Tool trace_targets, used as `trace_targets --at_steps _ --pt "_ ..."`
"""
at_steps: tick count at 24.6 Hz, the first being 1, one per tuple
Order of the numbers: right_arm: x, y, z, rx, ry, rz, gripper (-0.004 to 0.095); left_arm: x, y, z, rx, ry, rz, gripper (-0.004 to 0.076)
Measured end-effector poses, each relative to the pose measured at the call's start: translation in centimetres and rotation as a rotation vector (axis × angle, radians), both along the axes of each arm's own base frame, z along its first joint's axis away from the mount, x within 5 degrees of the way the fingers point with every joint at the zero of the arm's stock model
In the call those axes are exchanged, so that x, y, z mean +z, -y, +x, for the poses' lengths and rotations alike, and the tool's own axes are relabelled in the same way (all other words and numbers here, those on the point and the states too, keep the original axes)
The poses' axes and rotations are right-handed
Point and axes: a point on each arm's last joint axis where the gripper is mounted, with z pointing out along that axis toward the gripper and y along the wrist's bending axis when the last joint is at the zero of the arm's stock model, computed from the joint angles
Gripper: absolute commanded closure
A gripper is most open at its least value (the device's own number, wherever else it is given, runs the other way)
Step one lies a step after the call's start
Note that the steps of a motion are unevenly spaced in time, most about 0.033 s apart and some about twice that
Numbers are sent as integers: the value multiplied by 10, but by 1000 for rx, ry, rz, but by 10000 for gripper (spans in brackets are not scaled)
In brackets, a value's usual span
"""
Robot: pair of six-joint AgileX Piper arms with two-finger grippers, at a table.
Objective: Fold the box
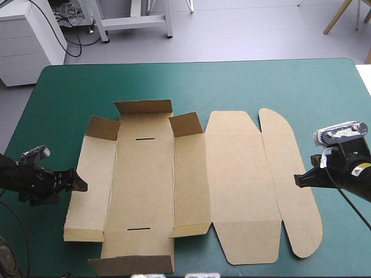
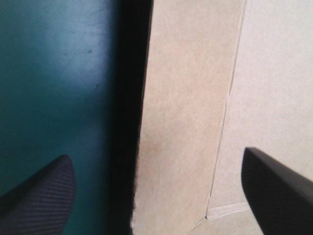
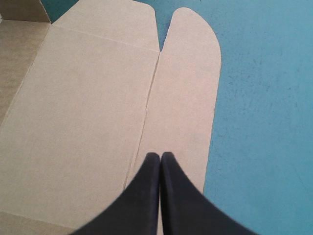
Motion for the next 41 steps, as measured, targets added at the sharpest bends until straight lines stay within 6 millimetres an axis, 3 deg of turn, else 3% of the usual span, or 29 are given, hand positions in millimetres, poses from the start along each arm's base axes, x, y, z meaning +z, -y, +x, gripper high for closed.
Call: trace_targets --at_steps 3,9,12,16,26,28,30,32,37,39,41 --pt "0 0 0 0 0 0 927 0 3 1 -16 0 1 295" --pt "0 0 0 0 0 0 927 0 15 4 -73 0 5 403" --pt "0 0 0 0 0 0 927 -1 16 5 -87 -1 14 504" --pt "0 0 0 0 0 0 927 -1 16 5 -90 -4 19 732" --pt "0 0 0 0 0 0 927 -1 15 4 -112 -3 35 734" --pt "0 0 0 0 0 0 927 -1 15 4 -127 2 39 722" --pt "0 0 0 0 0 0 927 -2 14 3 -139 -3 53 640" --pt "0 0 0 0 0 0 927 -2 14 3 -141 -4 56 478" --pt "0 0 0 0 0 0 927 2 14 2 -125 4 60 161" --pt "0 0 0 0 0 0 927 8 13 3 -117 22 72 108" --pt "0 0 0 0 0 0 927 17 11 6 -109 48 97 104"
